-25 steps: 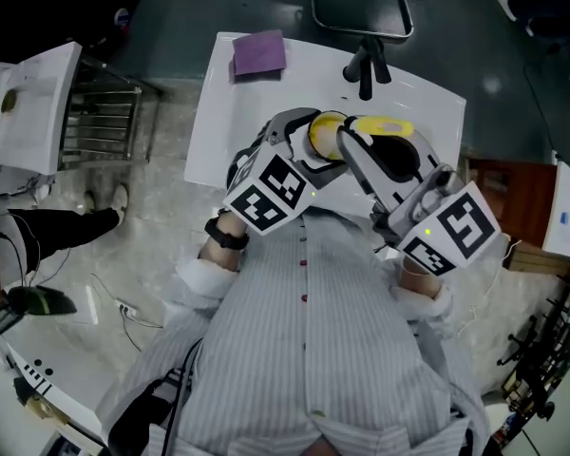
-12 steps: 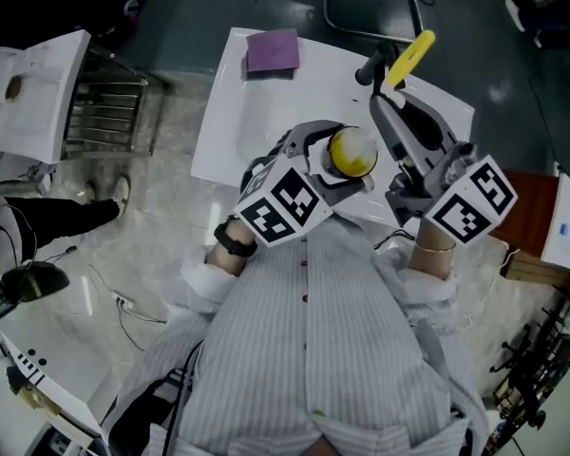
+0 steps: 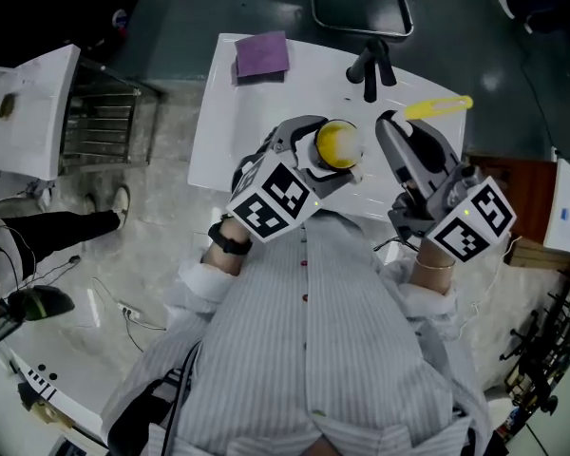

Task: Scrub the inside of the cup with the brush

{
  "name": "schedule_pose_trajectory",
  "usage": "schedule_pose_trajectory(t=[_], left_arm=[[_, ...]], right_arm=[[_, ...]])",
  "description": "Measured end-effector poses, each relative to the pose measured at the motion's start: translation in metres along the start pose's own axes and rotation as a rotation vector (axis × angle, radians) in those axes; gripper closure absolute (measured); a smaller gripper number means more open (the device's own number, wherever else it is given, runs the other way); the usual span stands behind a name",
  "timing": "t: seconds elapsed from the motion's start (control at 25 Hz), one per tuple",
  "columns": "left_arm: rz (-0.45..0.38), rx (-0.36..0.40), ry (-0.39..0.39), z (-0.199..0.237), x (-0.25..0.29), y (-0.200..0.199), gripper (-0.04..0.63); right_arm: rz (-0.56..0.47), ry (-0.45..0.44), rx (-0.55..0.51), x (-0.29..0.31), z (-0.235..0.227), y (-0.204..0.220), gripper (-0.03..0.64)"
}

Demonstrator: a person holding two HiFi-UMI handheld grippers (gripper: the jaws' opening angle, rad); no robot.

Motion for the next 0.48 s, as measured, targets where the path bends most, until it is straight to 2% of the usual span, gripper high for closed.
schedule_pose_trajectory(t=[0.28,0.48], left_arm=[[0.023,0.021,0.027,-0.001,0.009,0.003,0.210],[0.049,0.011,0.050,0.003,0.020,0.013,0.210]], right_arm=[[0.001,0.044,-0.019,0.001,0.001,-0.002,0.557],[-0.041,0.083,-0.011,-0.009,-0.005,-0.007,0.557]])
Point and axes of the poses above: the fingertips, and each gripper's own axes: x forward along the fingers, z to its left, y out of its underside, the point moved 7 cm from there along -x, backward along the fingers, and after that the axes turned 12 degrees about -y, right-handed, at the moved point
